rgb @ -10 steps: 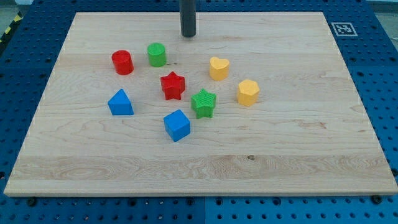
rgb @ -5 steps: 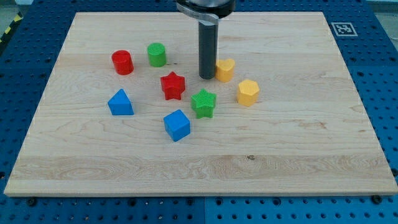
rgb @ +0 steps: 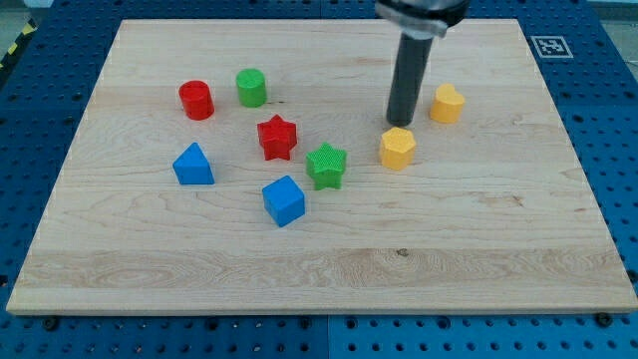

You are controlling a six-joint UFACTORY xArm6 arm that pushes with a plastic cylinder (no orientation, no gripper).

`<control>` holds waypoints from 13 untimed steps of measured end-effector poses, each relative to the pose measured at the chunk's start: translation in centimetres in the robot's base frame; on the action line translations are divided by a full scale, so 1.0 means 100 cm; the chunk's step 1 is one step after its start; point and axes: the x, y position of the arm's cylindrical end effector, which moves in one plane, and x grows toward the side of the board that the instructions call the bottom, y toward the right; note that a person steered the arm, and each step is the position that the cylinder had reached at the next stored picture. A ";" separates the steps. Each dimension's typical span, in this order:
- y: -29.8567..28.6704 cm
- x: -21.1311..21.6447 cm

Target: Move the yellow blocks to the right of the board

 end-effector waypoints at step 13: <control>0.111 0.022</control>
